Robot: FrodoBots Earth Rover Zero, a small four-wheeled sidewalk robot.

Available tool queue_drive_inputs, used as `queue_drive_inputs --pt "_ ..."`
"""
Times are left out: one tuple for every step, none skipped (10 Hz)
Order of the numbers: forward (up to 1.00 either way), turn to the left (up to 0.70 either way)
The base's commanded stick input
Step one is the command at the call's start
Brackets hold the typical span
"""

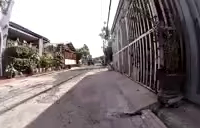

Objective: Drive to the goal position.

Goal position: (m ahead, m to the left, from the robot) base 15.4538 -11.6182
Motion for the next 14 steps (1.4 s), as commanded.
queue_drive_inputs --pt "0.00 0.00" --pt "0.00 0.00" --pt "0.00 0.00" --pt "0.00 0.00" --pt "0.00 0.00" --pt "0.00 0.00" --pt "0.00 -0.21" --pt "0.00 -0.58" --pt "0.00 -0.04" --pt "0.00 0.00" --pt "0.00 0.00" --pt "0.00 0.00" --pt "0.00 0.00" --pt "0.00 0.00"
